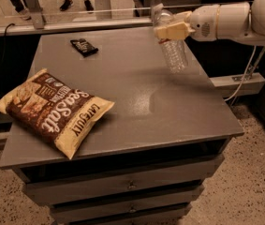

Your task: Place water bottle upright

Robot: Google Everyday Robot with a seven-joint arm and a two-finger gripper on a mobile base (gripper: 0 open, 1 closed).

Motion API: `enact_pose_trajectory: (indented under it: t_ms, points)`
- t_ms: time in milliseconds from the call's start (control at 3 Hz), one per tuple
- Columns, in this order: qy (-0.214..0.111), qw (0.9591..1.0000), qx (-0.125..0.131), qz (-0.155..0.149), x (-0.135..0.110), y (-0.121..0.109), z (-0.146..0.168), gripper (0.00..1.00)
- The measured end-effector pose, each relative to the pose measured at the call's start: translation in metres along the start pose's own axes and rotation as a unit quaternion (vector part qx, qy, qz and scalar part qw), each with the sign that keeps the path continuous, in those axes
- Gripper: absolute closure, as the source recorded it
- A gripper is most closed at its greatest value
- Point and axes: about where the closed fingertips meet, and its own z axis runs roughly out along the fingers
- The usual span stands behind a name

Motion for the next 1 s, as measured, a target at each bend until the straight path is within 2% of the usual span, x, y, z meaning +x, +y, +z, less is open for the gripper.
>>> enact_pose_trajectory:
  t_ms: [333, 667, 1000]
  points:
    - [-0.065, 0.9974, -0.019, -0.026, 0.006, 0.006, -0.017, 1.00]
    - [-0.121, 0.9921, -0.026, -0.021, 0.019, 0.008, -0.036, 1.00]
    - [-0.182, 0.9830, -0.026, -0.008, 0.027, 0.007, -0.053, 1.00]
